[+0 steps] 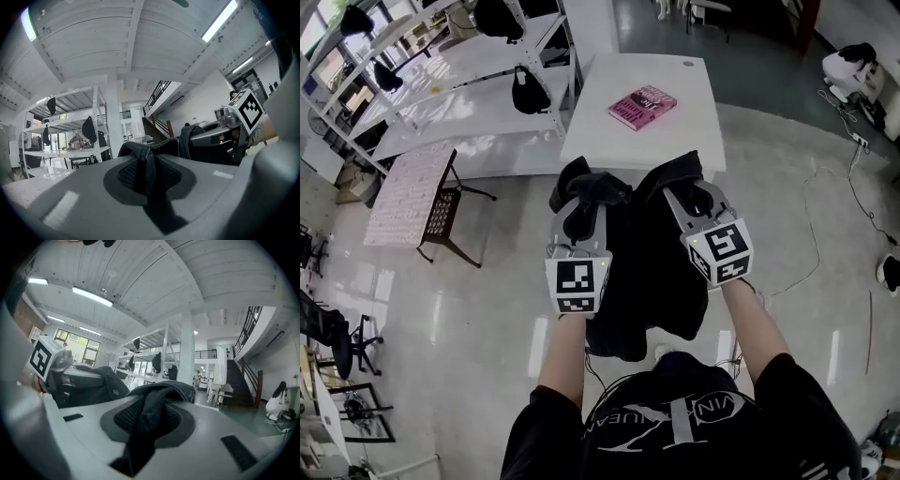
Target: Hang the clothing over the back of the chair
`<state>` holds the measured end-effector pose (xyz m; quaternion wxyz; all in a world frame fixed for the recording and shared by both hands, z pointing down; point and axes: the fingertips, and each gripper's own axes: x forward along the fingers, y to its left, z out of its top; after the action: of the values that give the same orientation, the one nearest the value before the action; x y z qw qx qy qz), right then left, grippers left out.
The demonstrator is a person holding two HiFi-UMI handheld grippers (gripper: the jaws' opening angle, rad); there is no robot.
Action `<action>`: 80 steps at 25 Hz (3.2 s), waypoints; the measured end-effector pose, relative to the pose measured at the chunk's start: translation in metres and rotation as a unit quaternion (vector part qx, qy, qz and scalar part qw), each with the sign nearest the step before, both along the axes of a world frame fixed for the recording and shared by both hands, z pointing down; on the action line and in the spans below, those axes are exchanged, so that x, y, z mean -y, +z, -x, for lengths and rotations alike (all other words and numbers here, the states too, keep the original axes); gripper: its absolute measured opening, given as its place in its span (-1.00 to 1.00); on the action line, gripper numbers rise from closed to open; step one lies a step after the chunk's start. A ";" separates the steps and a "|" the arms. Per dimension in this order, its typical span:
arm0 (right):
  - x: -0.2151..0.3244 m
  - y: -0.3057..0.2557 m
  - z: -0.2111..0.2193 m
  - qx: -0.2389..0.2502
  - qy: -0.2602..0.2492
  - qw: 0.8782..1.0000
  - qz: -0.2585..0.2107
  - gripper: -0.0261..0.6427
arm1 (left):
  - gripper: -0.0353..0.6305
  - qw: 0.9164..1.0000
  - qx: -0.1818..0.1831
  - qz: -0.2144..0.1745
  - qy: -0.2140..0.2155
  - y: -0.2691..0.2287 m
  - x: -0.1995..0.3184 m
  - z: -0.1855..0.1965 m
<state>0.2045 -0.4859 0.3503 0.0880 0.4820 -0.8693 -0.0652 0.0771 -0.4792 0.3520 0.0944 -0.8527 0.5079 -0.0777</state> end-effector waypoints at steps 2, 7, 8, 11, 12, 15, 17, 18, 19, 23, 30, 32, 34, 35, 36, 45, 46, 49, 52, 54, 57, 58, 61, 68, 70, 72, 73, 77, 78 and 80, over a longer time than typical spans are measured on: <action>0.013 0.018 -0.003 -0.007 0.004 1.000 0.020 -0.67 | -0.71 1.000 0.011 0.011 -0.001 0.013 0.010 -0.005; 0.033 0.068 -0.009 -0.041 0.009 0.997 0.072 -0.67 | -0.70 0.998 0.020 0.066 -0.003 0.058 0.032 -0.009; 0.035 0.078 -0.010 -0.056 0.008 0.995 0.078 -0.67 | -0.69 0.997 0.023 0.080 -0.003 0.069 0.034 -0.010; 0.037 0.107 -0.007 -0.101 -0.003 0.991 0.090 -0.67 | -0.67 0.992 0.043 0.120 0.000 0.099 0.040 -0.015; 0.039 0.115 -0.006 -0.111 -0.006 0.989 0.095 -0.67 | -0.66 0.990 0.052 0.134 0.006 0.108 0.041 -0.019; 0.041 0.136 -0.006 -0.120 -0.016 0.986 0.117 -0.66 | -0.63 0.980 0.073 0.182 0.024 0.134 0.041 -0.027; 0.041 0.145 -0.006 -0.120 -0.021 0.984 0.128 -0.67 | -0.60 0.972 0.087 0.216 0.034 0.147 0.039 -0.029; 0.041 0.149 -0.006 -0.120 -0.023 0.984 0.133 -0.67 | -0.51 0.966 0.097 0.234 0.040 0.152 0.037 -0.030; 0.040 0.153 -0.006 -0.120 -0.025 0.983 0.137 -0.66 | -0.43 0.960 0.109 0.252 0.046 0.158 0.035 -0.030; 0.037 0.171 -0.003 -0.147 -0.042 0.977 0.150 -0.66 | -0.25 0.943 0.155 0.287 0.060 0.176 0.025 -0.028; 0.017 0.218 0.020 -0.229 -0.097 0.948 0.198 -0.66 | -0.27 0.946 0.188 0.264 0.021 0.165 0.010 -0.001; 0.015 0.228 0.020 -0.243 -0.097 0.942 0.211 -0.66 | -0.52 0.953 0.177 0.247 0.002 0.157 0.009 0.008; 0.015 0.236 0.016 -0.252 -0.090 0.934 0.236 -0.66 | -0.67 0.960 0.161 0.227 -0.021 0.146 0.006 0.018; 0.014 0.240 0.013 -0.254 -0.084 0.930 0.252 -0.66 | -0.76 0.964 0.150 0.219 -0.029 0.140 0.004 0.022; 0.014 0.243 0.011 -0.255 -0.079 0.926 0.267 -0.65 | -0.83 0.966 0.139 0.216 -0.033 0.136 0.000 0.025; 0.006 0.254 -0.004 -0.224 -0.043 0.907 0.353 -0.52 | -0.86 0.965 0.114 0.230 -0.045 0.140 -0.022 0.049; 0.006 0.255 -0.006 -0.219 -0.037 0.905 0.361 -0.48 | -0.86 0.965 0.113 0.231 -0.046 0.141 -0.024 0.050; 0.002 0.251 -0.014 -0.213 -0.022 0.902 0.376 -0.32 | -0.86 0.965 0.113 0.232 -0.048 0.144 -0.030 0.054; -0.002 0.239 -0.016 -0.191 -0.014 0.908 0.373 -0.32 | -0.86 0.965 0.108 0.233 -0.049 0.145 -0.038 0.060; -0.006 0.229 -0.014 -0.179 -0.012 0.913 0.366 -0.32 | -0.86 0.966 0.104 0.233 -0.049 0.146 -0.043 0.062; -0.012 0.215 -0.016 -0.189 -0.003 0.921 0.340 -0.37 | -0.86 0.967 0.092 0.232 -0.043 0.145 -0.049 0.062; -0.014 0.210 -0.016 -0.193 0.000 0.924 0.330 -0.45 | -0.86 0.968 0.088 0.232 -0.041 0.144 -0.051 0.062; -0.020 0.191 -0.016 -0.184 0.014 0.934 0.306 -0.65 | -0.86 0.970 0.078 0.227 -0.035 0.139 -0.058 0.064; -0.050 0.152 -0.014 -0.136 0.037 0.952 0.270 -0.79 | -0.86 0.976 0.064 0.209 -0.022 0.126 -0.078 0.066; -0.061 0.145 -0.013 -0.123 0.042 0.956 0.262 -0.80 | -0.86 0.977 0.062 0.205 -0.013 0.123 -0.086 0.063; -0.070 0.137 -0.014 -0.112 0.047 0.960 0.253 -0.82 | -0.86 0.978 0.057 0.201 -0.004 0.118 -0.093 0.059; -0.075 0.134 -0.014 -0.108 0.049 0.961 0.250 -0.82 | -0.86 0.979 0.052 0.199 -0.001 0.116 -0.096 0.058; -0.094 0.122 -0.013 -0.089 0.056 0.966 0.236 -0.83 | -0.86 0.981 0.035 0.191 0.006 0.109 -0.108 0.057; -0.099 0.119 -0.013 -0.082 0.057 0.968 0.232 -0.83 | -0.86 0.982 0.030 0.188 0.008 0.108 -0.110 0.057; -0.108 0.113 -0.011 -0.067 0.059 0.971 0.223 -0.84 | -0.86 0.983 0.017 0.181 0.010 0.103 -0.116 0.057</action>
<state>0.2154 -0.3781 0.4638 0.2556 0.4948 -0.8241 0.1037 0.0200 -0.3637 0.4553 -0.0519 -0.8595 0.4748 -0.1823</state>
